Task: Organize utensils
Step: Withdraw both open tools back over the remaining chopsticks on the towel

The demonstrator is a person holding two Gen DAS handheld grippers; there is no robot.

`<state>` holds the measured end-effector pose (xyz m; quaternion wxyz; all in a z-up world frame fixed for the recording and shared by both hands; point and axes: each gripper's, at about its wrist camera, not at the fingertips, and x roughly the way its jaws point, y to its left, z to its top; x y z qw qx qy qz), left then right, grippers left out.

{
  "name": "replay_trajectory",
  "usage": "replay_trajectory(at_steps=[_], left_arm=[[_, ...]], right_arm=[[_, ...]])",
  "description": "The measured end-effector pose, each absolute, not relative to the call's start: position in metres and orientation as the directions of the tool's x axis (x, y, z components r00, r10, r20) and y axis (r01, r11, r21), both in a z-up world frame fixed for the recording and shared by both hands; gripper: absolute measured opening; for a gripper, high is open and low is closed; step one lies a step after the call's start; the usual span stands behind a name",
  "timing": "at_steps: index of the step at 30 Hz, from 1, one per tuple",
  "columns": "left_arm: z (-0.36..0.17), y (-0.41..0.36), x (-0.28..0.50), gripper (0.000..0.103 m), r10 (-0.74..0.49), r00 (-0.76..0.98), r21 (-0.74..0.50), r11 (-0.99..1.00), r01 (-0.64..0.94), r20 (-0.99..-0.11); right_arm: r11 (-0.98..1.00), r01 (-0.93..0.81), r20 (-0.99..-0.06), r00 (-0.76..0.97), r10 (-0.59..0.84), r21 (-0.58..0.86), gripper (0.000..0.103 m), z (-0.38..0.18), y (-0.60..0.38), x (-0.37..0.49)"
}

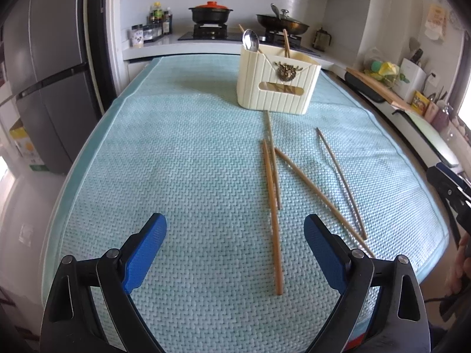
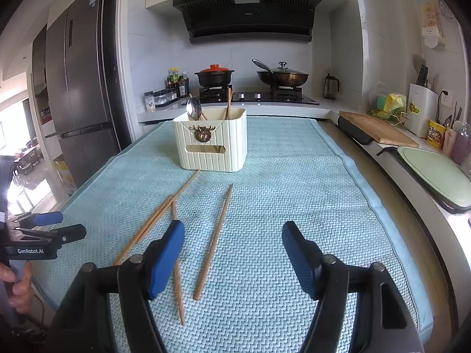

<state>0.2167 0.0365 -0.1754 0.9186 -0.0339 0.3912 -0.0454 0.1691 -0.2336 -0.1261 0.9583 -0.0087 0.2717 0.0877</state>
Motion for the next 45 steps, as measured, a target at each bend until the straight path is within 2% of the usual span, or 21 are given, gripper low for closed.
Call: replay_trajectory(at_steps=[5, 11, 20, 32, 45], left_arm=[[-0.182, 0.038, 0.22, 0.095, -0.108, 0.681, -0.099, 0.994, 0.051, -0.724], [-0.192, 0.043, 0.225, 0.095, -0.114, 0.658, -0.113, 0.993, 0.043, -0.744], [-0.196, 0.048, 0.241, 0.095, -0.13, 0.642, -0.129, 0.99, 0.05, -0.755], [-0.205, 0.033, 0.307, 0.095, -0.176, 0.598, -0.133, 0.984, 0.116, -0.782], [-0.235, 0.016, 0.348, 0.095, -0.089, 0.555, -0.03, 0.993, 0.115, -0.827]], right_arm=[[0.985, -0.169, -0.547, 0.823, 0.156, 0.027, 0.048, -0.133, -0.232, 0.172], [0.983, -0.18, -0.574, 0.802, 0.166, 0.033, 0.036, -0.139, -0.228, 0.178], [0.981, -0.181, -0.614, 0.768, 0.183, 0.066, 0.035, -0.149, -0.23, 0.188], [0.974, -0.202, -0.647, 0.729, 0.221, 0.105, 0.035, -0.157, -0.225, 0.201], [0.972, -0.202, -0.668, 0.708, 0.23, 0.12, 0.035, -0.163, -0.229, 0.219]])
